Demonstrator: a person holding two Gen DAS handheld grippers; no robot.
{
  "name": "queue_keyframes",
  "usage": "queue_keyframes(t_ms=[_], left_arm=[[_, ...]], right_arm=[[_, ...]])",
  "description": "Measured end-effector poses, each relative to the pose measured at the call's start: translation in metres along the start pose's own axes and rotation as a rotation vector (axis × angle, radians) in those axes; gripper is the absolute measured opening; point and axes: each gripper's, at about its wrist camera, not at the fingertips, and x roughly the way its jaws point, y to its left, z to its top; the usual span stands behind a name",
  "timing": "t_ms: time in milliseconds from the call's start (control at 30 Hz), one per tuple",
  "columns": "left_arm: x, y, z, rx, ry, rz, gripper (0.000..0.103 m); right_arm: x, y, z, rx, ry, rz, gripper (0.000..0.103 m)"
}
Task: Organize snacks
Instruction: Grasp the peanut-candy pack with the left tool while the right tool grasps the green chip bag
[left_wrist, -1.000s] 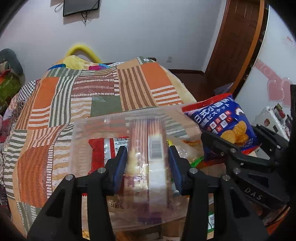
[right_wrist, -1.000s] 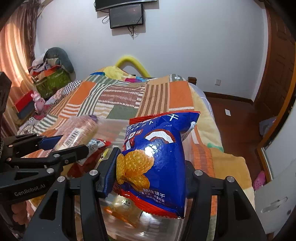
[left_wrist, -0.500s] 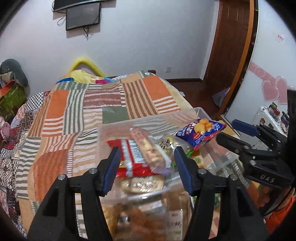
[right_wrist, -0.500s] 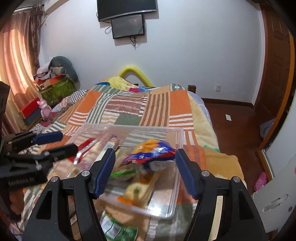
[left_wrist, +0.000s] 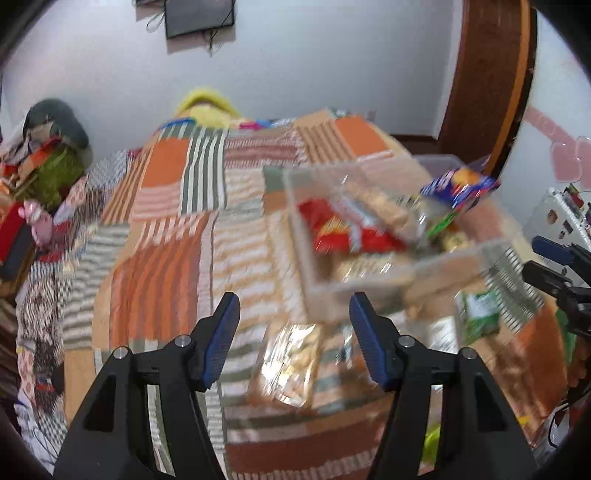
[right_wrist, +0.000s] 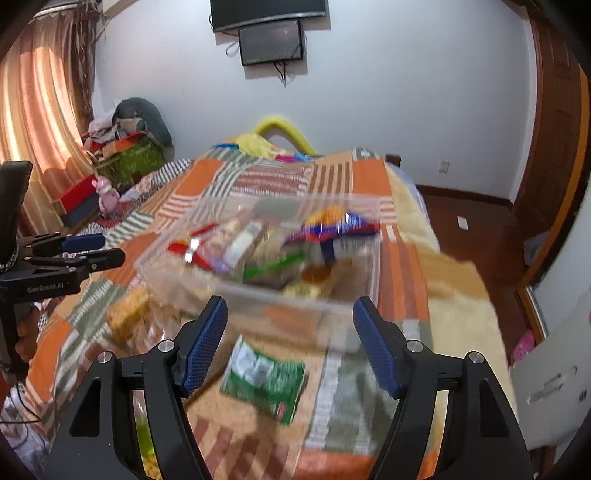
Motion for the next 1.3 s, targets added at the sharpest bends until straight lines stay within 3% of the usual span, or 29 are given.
queue_keyframes(t_ms=[233,500,633,733,767,800,1033,1300], left_arm=[[0.033,0.017,-0.032,-0.040,0.091,-0.008,0.062],[0.052,0.013,-0.037,-0.040,0.111,-0.042,0.062],[0.066,0.009,-0.043,-0.037,0.142,-0.032,0.059],[0.069,0.010,-0.045,-0.042,0.136,-0.048,0.046],[0.068,0.010,-0.045,-0.043,0.135,-0.053,0.045],[0.066,0.009,-0.046,-0.039,0.131,-0.050,0.044],[0.040,0.002,-0.045,-0.002,0.082,-0.024,0.044],[0.001,0.003,-0.023,-0.042,-0.005,-0.043,0.044]], right_arm=[[0.028,0.002,-0.026,0.053,0.117,0.024,0.068],[0.058,0.011,-0.030,0.080,0.205,0.059,0.068],[0.062,0.019,-0.032,0.052,0.213,0.046,0.067],[0.060,0.020,-0.033,0.044,0.206,0.047,0.055],[0.060,0.020,-0.033,0.044,0.204,0.052,0.046],[0.060,0.019,-0.033,0.042,0.203,0.044,0.044],[0.053,0.015,-0.037,0.037,0.177,0.039,0.039],[0.032,0.008,-0.030,0.043,0.116,0.029,0.039]])
